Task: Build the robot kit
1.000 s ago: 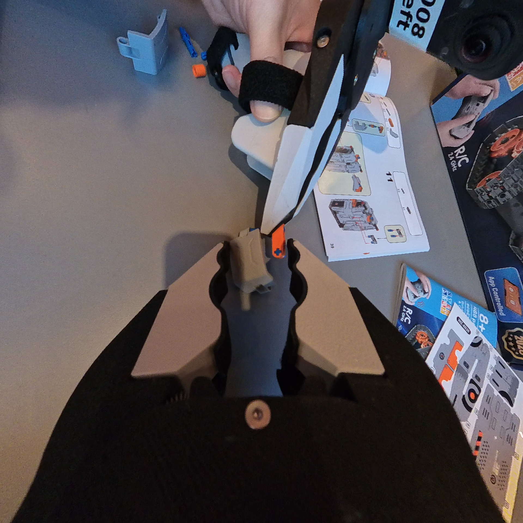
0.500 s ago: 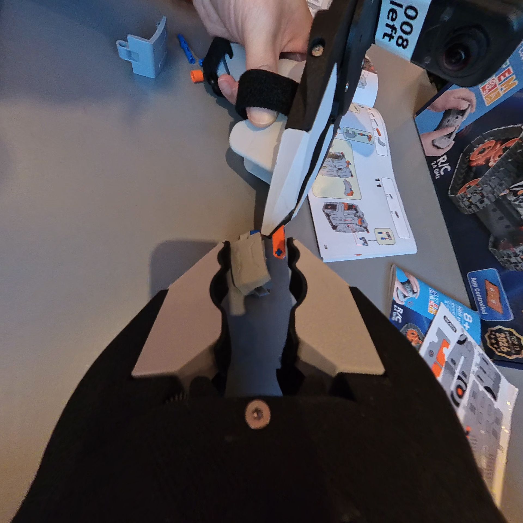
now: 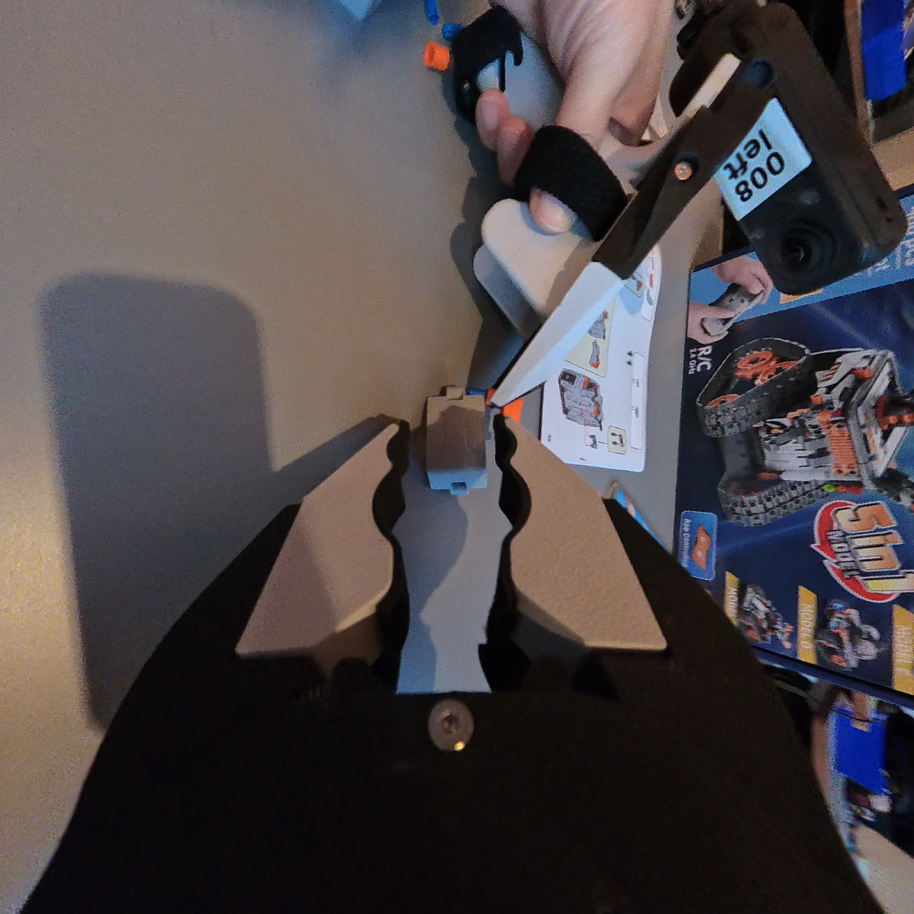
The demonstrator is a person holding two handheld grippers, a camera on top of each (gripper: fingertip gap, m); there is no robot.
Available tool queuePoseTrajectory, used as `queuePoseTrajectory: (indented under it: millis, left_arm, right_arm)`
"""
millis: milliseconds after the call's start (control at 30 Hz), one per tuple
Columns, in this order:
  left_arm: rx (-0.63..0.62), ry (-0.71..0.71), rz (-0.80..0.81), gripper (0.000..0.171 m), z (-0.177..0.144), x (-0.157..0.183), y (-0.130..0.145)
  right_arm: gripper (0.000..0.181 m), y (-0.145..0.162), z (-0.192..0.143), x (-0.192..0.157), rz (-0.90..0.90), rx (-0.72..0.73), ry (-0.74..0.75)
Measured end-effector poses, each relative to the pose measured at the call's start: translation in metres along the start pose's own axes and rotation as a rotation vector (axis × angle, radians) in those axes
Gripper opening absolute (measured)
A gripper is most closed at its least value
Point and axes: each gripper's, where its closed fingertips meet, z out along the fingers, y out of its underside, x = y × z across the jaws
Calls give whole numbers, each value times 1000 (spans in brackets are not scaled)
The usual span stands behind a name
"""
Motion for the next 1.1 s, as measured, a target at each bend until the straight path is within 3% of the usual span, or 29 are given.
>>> queuePoseTrajectory:
  millis: [333, 733, 933, 1100]
  left_arm:
    - [5, 7, -20, 5, 0, -1, -1]
    - [97, 61, -54, 5, -8, 4, -13]
    - [170, 155, -153, 5, -20, 7, -23]
    - [193, 135, -166, 5, -25, 2, -26]
  right_arm:
    - [24, 10, 4, 6, -44, -105, 22]
    - [23, 6, -2, 17, 299, 82, -9]
    - [23, 3, -1, 29, 476, 167, 11]
    - [23, 3, 4, 33, 634, 220, 5]
